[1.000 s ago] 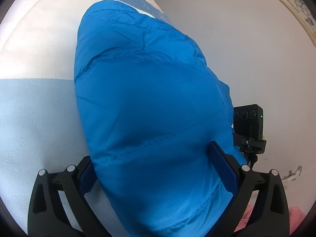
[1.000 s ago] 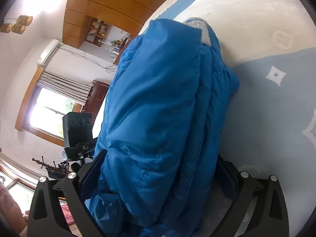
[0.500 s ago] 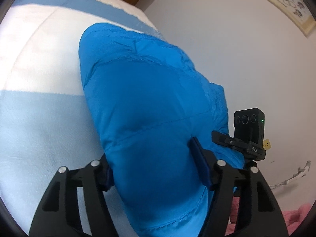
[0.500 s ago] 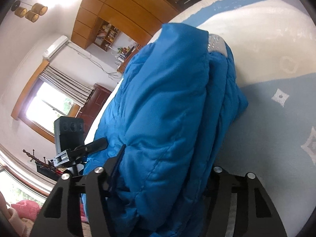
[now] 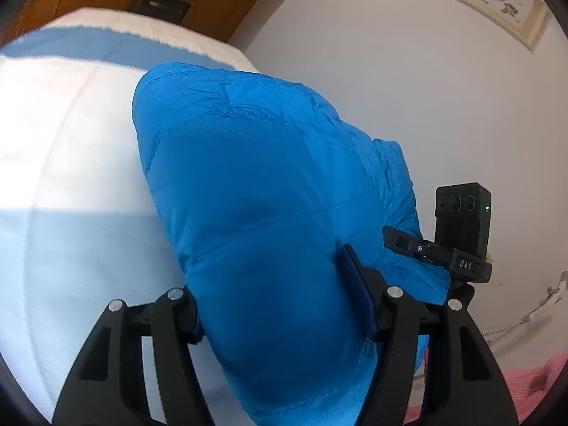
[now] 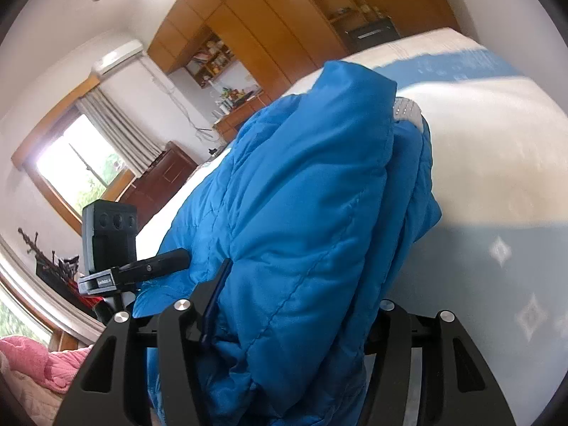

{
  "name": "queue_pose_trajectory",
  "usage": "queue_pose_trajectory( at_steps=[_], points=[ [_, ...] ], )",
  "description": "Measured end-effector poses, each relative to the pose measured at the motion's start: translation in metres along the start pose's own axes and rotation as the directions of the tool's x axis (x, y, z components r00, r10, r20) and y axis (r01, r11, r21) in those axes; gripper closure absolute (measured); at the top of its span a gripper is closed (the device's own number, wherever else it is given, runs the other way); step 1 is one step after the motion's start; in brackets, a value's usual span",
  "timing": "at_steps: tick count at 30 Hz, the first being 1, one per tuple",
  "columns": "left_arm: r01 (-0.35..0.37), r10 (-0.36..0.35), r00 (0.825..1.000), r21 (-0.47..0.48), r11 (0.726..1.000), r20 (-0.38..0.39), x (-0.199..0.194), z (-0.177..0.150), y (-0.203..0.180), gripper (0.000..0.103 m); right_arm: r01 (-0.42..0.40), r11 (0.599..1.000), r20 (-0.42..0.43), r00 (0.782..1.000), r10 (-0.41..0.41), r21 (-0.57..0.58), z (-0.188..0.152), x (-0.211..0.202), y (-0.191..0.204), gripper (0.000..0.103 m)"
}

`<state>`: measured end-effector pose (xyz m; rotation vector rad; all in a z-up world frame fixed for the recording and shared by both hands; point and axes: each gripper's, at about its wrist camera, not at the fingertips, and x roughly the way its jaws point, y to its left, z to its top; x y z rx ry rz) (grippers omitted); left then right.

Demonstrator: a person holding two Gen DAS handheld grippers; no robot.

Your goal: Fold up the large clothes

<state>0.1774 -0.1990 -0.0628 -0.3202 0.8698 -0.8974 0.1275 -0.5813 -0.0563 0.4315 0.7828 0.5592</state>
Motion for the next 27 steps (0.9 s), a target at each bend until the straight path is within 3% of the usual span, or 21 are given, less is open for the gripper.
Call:
queue_pose_trajectory(
  at_steps=[7, 15, 21, 27],
  points=[
    [-0.078, 0.077, 0.993, 0.006, 0.997, 0.09, -0.02, 0.039, 0.021, 0.041, -0.019, 0.996, -0.026, 1.0, 0.017, -0.083, 0.056, 0.046, 0.022, 0.046],
    [-0.157, 0.159, 0.978, -0.026, 0.987, 0.138, -0.02, 0.079, 0.061, 0.041, -0.051, 0.99, -0.066, 0.997, 0.042, -0.132, 0.112, 0.118, 0.035, 0.046],
    [-0.209, 0.214, 0.965, -0.05, 0.977, 0.15, -0.023, 0.109, 0.105, 0.041, -0.085, 0.988, -0.086, 0.994, 0.074, -0.13, 0.147, 0.177, 0.027, 0.046],
    [-0.244, 0.253, 0.956, -0.076, 0.967, 0.15, -0.025, 0.129, 0.146, 0.041, -0.111, 0.987, -0.107, 0.989, 0.099, -0.116, 0.16, 0.218, 0.005, 0.046]
  ],
)
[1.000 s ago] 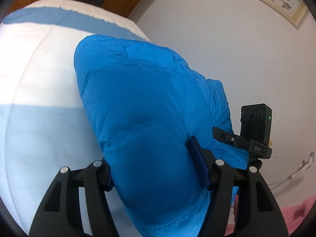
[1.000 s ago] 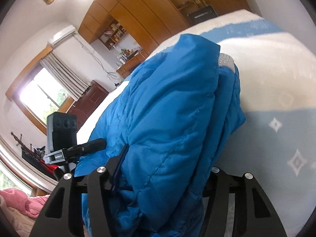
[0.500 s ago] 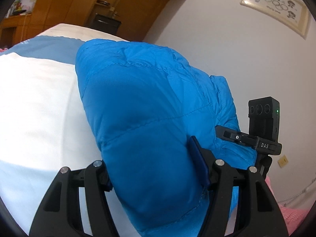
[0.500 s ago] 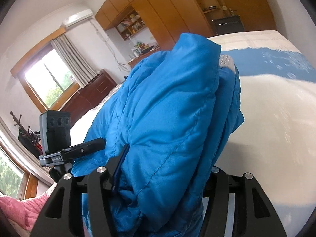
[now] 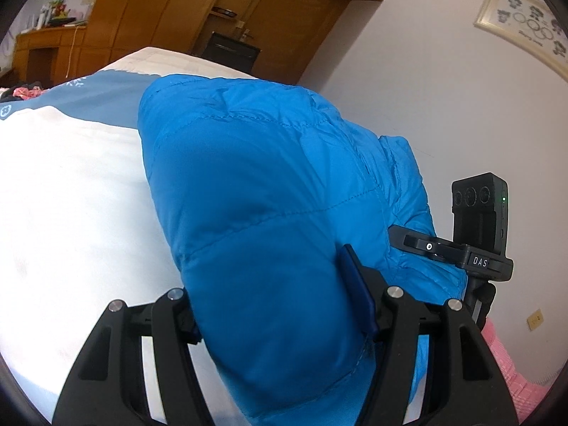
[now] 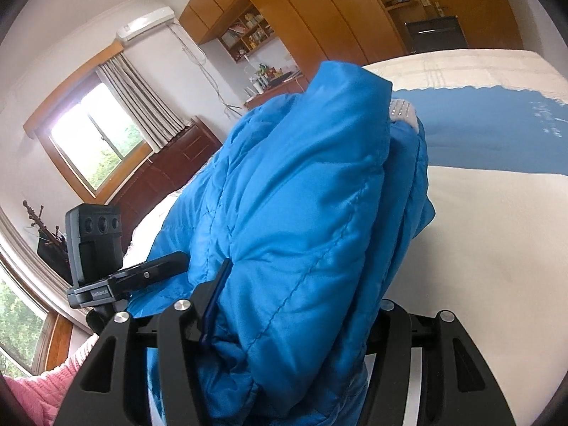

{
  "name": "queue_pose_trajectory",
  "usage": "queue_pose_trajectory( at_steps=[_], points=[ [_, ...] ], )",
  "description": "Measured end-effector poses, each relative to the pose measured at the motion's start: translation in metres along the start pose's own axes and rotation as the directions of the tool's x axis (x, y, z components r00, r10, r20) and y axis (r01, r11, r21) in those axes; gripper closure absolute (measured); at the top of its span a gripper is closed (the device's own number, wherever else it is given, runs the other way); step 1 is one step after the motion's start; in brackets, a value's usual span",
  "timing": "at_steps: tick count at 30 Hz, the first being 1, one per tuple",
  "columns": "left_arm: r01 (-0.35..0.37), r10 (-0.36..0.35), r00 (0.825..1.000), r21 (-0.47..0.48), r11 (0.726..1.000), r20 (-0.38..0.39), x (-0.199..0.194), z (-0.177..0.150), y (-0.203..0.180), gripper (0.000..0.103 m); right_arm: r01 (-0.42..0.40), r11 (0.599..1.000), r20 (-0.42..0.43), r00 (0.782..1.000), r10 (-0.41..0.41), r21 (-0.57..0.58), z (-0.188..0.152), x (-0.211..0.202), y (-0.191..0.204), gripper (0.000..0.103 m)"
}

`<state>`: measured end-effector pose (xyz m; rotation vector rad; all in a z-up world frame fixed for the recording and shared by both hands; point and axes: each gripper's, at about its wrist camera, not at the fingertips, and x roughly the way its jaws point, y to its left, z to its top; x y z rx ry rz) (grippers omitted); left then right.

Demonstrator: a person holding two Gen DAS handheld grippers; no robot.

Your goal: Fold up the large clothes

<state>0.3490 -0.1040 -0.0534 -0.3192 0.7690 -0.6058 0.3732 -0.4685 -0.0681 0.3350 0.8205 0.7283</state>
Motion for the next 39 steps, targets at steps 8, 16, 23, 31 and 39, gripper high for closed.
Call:
queue_pose_trajectory(
  at_steps=[8, 16, 23, 31, 39],
  points=[
    [-0.02, 0.019, 0.999, -0.02, 1.0, -0.049, 0.03, 0.006, 0.035, 0.04, 0.002, 0.998, -0.048, 0.999, 0.0, 0.057, -0.01, 0.024, -0.031, 0.046],
    [-0.021, 0.015, 0.997, -0.07, 0.997, -0.081, 0.026, -0.004, 0.051, 0.026, 0.028, 0.993, -0.086, 0.996, -0.018, 0.116, -0.011, 0.031, -0.037, 0.023],
    [-0.088, 0.082, 0.992, -0.066, 0.994, -0.093, -0.007, -0.01, 0.041, 0.021, 0.167, 0.983, -0.07, 0.984, -0.161, 0.075, -0.024, -0.018, -0.006, 0.015],
    [-0.216, 0.217, 0.976, 0.087, 0.972, -0.002, -0.054, -0.043, 0.0, 0.02, 0.29, 0.957, -0.058, 0.955, -0.291, -0.023, -0.047, -0.044, 0.045, 0.026],
    [-0.25, 0.257, 0.965, 0.114, 0.962, -0.056, -0.025, -0.049, 0.005, 0.019, 0.349, 0.937, -0.148, 0.928, -0.342, 0.022, -0.066, -0.022, 0.022, 0.029]
  ],
)
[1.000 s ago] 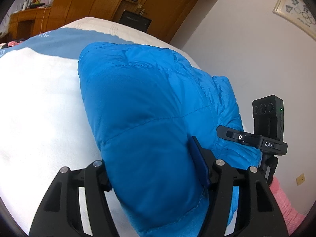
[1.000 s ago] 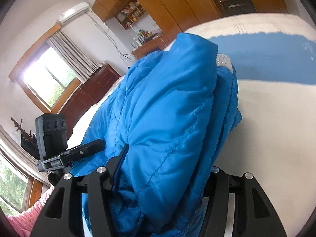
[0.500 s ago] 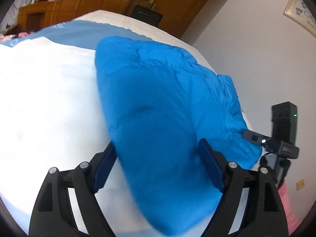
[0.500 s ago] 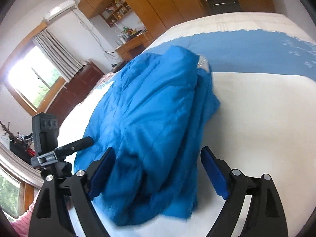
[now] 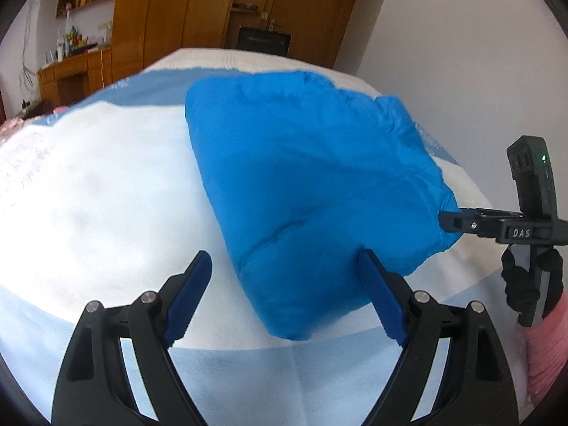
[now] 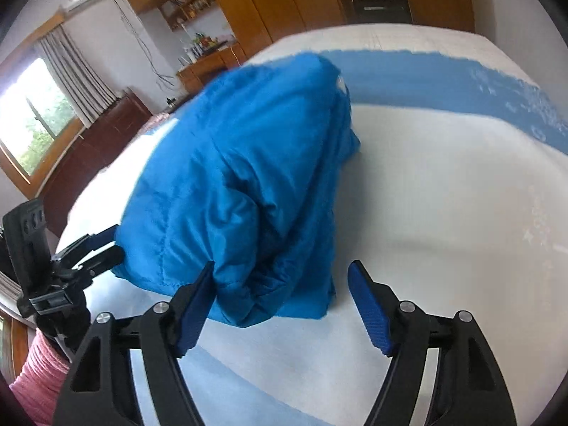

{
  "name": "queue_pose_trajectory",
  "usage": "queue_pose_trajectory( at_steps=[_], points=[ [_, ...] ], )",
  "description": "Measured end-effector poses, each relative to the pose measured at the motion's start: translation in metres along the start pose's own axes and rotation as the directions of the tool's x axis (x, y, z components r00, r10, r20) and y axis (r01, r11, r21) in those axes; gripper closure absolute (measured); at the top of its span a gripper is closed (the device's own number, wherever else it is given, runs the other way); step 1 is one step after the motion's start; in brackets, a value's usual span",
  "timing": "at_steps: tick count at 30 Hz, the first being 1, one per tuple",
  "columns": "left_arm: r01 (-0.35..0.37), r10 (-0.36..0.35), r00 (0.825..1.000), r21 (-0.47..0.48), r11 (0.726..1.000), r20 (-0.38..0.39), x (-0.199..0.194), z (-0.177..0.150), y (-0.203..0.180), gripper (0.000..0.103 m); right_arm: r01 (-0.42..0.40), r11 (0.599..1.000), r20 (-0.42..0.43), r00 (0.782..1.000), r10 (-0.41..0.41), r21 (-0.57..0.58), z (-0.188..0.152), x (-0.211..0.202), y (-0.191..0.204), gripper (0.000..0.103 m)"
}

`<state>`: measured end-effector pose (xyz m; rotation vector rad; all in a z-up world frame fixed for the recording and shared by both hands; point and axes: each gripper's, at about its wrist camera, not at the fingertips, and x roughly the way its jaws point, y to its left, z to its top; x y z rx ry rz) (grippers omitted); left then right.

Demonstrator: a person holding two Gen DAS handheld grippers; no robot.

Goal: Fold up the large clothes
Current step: 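Open both grippers and pull them back from the folded jacket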

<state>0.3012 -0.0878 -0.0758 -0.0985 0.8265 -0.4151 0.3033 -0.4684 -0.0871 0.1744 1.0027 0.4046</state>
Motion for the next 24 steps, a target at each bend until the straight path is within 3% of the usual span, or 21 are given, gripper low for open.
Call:
queue_pose_trajectory(
  at_steps=[6, 13, 19, 23, 24],
  points=[
    [0.017, -0.018, 0.999, -0.016, 1.0, -0.037, 0.016, -0.005, 0.011, 0.019, -0.013, 1.0, -0.036, 0.999, 0.014, 0.028, -0.005, 0.021, -0.006, 0.028],
    [-0.001, 0.0, 0.998, -0.024, 1.0, -0.055, 0.027, 0.0, 0.016, 0.017, 0.036, 0.999, 0.007, 0.999, -0.036, -0.017, -0.006, 0.028, 0.002, 0.027],
    [-0.005, -0.001, 0.998, -0.11, 0.994, -0.058, 0.017, 0.009, 0.018, 0.02, -0.053, 0.996, 0.043, 0.998, 0.05, 0.071, -0.009, 0.002, -0.006, 0.027],
    [-0.087, 0.087, 0.996, -0.069, 0.994, -0.008, -0.014, 0.01, 0.004, 0.018, 0.04, 0.999, 0.062, 0.997, -0.04, -0.011, -0.017, -0.023, 0.019, 0.024],
    [-0.102, 0.102, 0.995, -0.064, 0.993, 0.003, -0.022, 0.01, 0.001, 0.018, 0.054, 0.998, 0.062, 0.997, -0.053, -0.025, -0.02, -0.027, 0.024, 0.016]
  ],
)
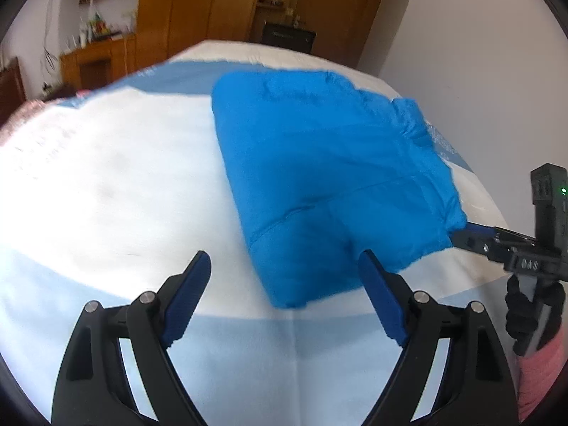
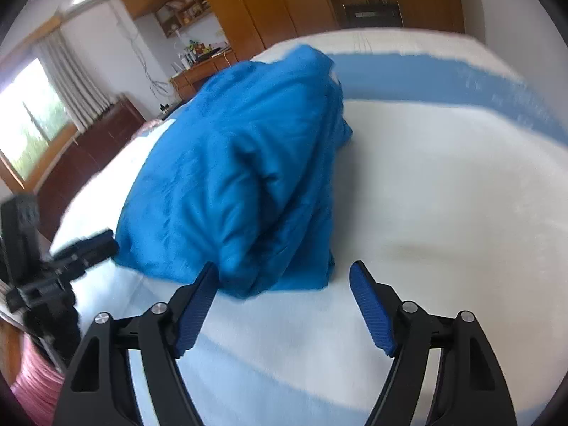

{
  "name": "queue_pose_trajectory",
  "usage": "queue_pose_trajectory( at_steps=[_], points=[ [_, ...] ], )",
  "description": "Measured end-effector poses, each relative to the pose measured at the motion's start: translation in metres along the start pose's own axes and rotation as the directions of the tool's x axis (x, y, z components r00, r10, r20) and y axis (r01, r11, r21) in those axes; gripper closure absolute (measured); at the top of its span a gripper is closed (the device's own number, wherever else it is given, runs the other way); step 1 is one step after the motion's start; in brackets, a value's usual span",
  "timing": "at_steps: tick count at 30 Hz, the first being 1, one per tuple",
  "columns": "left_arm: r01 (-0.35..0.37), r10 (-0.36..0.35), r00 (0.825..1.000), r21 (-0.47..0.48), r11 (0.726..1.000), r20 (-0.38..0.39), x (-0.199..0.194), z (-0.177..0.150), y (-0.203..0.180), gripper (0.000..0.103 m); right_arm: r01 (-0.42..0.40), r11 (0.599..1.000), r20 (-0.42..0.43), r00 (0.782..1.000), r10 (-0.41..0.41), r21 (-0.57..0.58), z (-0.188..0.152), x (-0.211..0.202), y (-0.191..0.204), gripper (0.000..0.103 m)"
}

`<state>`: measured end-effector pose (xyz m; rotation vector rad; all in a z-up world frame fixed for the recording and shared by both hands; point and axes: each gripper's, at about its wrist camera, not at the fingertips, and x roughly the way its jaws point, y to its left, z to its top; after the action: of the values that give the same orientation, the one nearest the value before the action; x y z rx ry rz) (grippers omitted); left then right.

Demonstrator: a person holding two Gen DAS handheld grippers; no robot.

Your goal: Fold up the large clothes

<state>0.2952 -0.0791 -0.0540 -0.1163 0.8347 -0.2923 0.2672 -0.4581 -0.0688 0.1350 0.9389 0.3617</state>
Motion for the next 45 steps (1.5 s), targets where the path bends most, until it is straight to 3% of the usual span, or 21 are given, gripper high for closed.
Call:
queue_pose_trajectory(
  at_steps=[3, 8, 18, 26, 33, 45],
  points=[
    [-0.051, 0.051, 0.999, 0.005, 0.999, 0.02, -0.019, -0.005, -0.007, 0.013, 0.061, 0.997, 0.019, 0.998, -0.06, -0.039, -0.011, -0.018, 0.02, 0.005],
    [-0.153, 0.148, 0.983, 0.036, 0.988, 0.112, -0.051, -0.026, -0.025, 0.007, 0.104, 0.993, 0.021, 0.994, -0.104, -0.046, -0.025, -0.04, 0.044, 0.004],
    [-0.183, 0.17, 0.969, 0.057, 0.982, 0.179, -0.101, -0.044, -0.044, 0.007, 0.12, 0.992, 0.073, 0.99, -0.118, -0.027, -0.049, -0.078, 0.067, 0.004],
    [-0.178, 0.165, 0.973, 0.074, 0.981, 0.162, -0.119, -0.056, -0.046, 0.007, 0.115, 0.993, 0.072, 0.991, -0.114, -0.012, -0.058, -0.087, 0.075, 0.004],
    [-0.154, 0.148, 0.984, 0.06, 0.986, 0.103, -0.119, -0.061, -0.042, 0.007, 0.144, 0.989, 0.073, 0.987, -0.142, -0.025, -0.064, -0.091, 0.082, 0.004],
    [-0.181, 0.175, 0.981, 0.066, 0.981, 0.085, -0.111, -0.061, -0.042, 0.007, 0.145, 0.989, 0.058, 0.988, -0.143, -0.034, -0.065, -0.089, 0.077, 0.004]
  ],
)
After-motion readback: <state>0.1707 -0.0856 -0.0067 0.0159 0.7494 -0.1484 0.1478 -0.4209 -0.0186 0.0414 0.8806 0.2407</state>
